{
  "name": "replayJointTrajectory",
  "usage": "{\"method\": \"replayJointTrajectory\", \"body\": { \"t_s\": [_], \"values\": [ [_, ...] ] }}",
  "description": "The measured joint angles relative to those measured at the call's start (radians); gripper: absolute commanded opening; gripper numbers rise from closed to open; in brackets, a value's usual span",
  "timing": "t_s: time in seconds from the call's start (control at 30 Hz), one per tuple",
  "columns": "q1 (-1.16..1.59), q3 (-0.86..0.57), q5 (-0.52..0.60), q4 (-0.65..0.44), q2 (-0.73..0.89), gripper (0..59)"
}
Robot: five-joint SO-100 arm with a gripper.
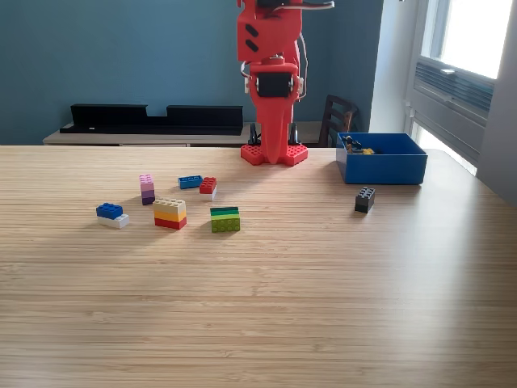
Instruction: Grasp a lego block and put it in the bin.
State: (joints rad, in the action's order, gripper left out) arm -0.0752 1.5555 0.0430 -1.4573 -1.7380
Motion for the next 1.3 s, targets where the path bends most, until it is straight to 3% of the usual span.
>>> {"method": "replayJointTrajectory", "body": {
  "t_s": [0.07,0.2,0.4,0.6,0.73,1.1,1.3],
  "values": [
    [-0.034,0.014,0.058,0.000,-0.041,18.2],
    [-0.123,0.092,0.296,0.002,-0.106,18.0],
    [-0.279,0.210,0.410,0.002,-0.133,17.7],
    [-0.365,0.322,0.561,0.005,-0.133,23.1],
    [-0.402,0.397,0.669,0.054,-0.140,30.1],
    [-0.457,0.453,0.716,0.167,-0.143,29.5],
    [-0.457,0.546,0.716,0.282,-0.143,30.6]
  ]
}}
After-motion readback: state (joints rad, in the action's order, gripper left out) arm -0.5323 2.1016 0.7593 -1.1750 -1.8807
